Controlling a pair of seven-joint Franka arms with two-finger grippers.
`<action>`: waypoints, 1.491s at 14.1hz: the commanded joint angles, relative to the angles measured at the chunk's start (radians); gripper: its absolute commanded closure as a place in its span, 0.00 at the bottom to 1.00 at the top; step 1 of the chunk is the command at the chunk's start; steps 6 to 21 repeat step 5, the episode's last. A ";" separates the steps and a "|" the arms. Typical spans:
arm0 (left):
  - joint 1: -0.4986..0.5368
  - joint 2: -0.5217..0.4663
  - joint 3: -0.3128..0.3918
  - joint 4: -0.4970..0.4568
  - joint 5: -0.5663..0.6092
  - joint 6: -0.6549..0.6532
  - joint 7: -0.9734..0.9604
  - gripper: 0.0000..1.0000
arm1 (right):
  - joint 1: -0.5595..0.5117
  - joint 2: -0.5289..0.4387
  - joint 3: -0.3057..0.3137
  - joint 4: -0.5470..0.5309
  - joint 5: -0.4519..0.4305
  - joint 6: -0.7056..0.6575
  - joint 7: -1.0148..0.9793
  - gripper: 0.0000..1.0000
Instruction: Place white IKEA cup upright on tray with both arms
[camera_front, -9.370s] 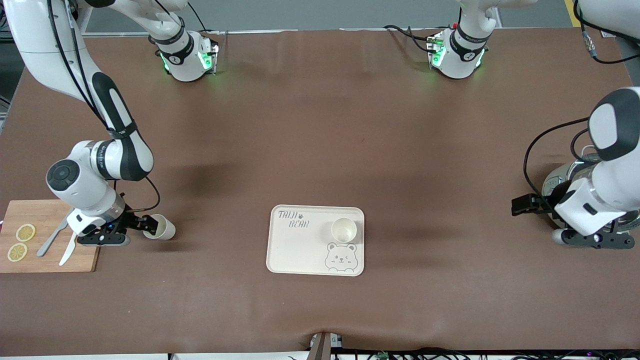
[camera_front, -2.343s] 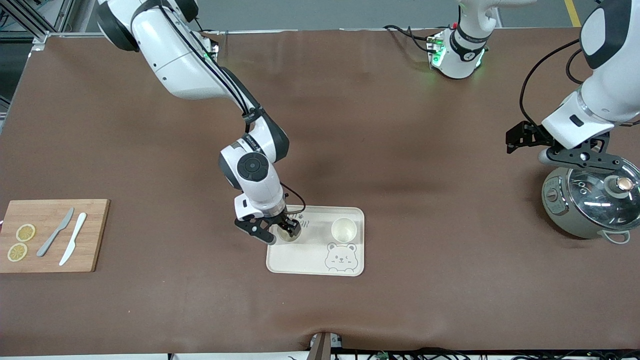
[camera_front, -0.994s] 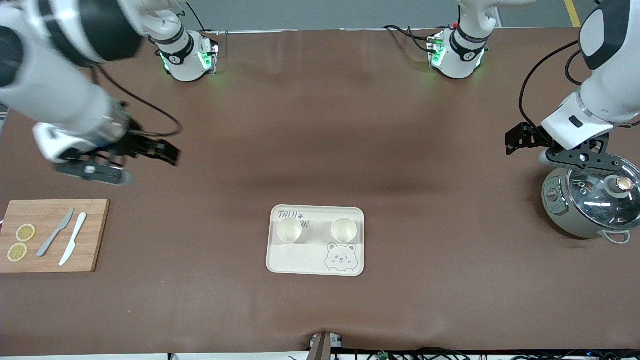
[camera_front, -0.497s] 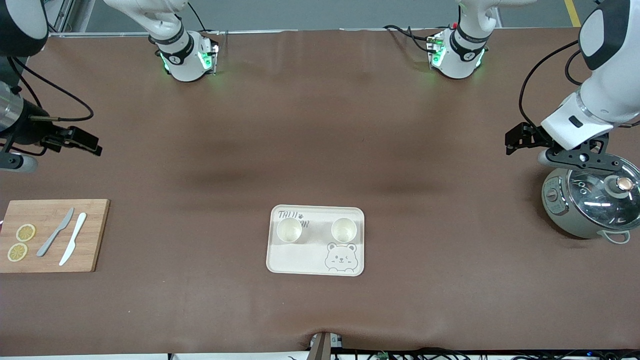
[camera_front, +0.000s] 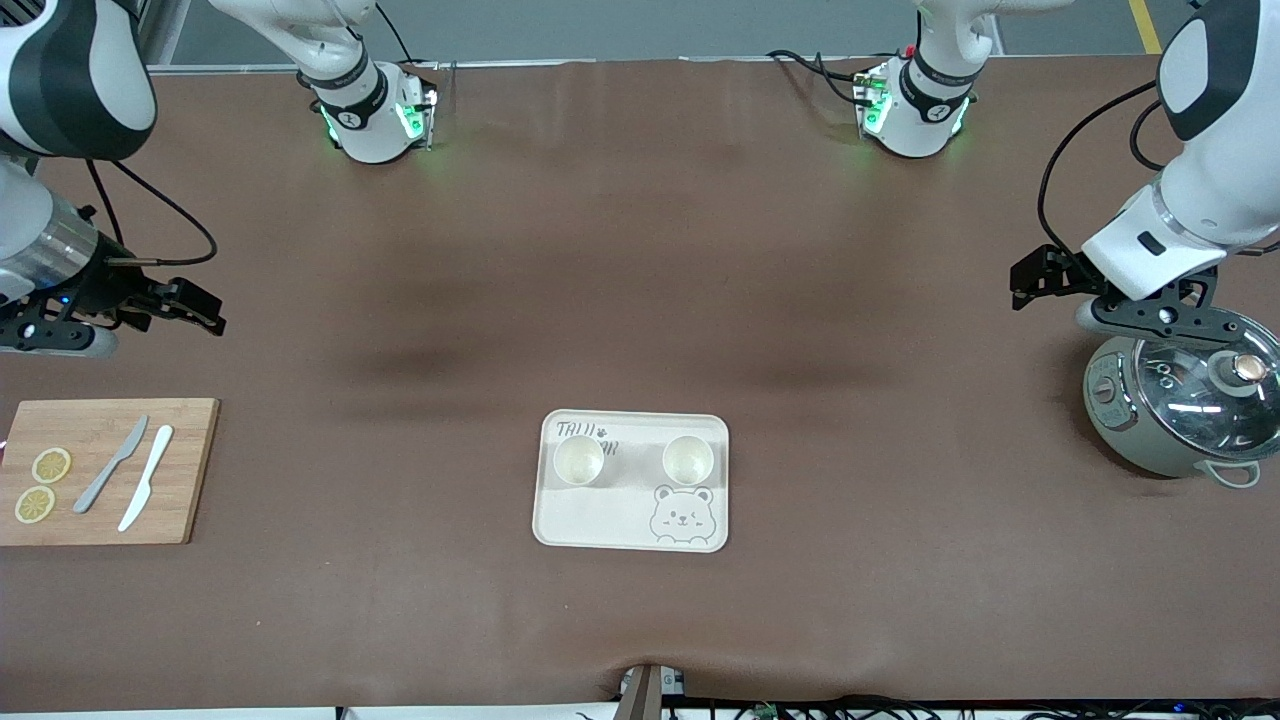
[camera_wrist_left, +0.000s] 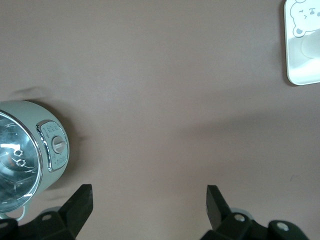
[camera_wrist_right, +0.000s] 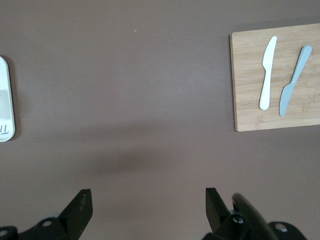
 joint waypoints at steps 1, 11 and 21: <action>0.011 0.000 -0.007 -0.002 -0.018 0.009 0.007 0.00 | -0.015 -0.051 0.012 -0.061 0.007 0.029 -0.019 0.00; 0.011 0.001 -0.008 -0.002 -0.018 0.009 0.008 0.00 | -0.014 -0.051 0.012 -0.060 0.004 0.030 -0.019 0.00; 0.011 0.001 -0.008 -0.002 -0.018 0.009 0.008 0.00 | -0.014 -0.051 0.012 -0.060 0.004 0.030 -0.019 0.00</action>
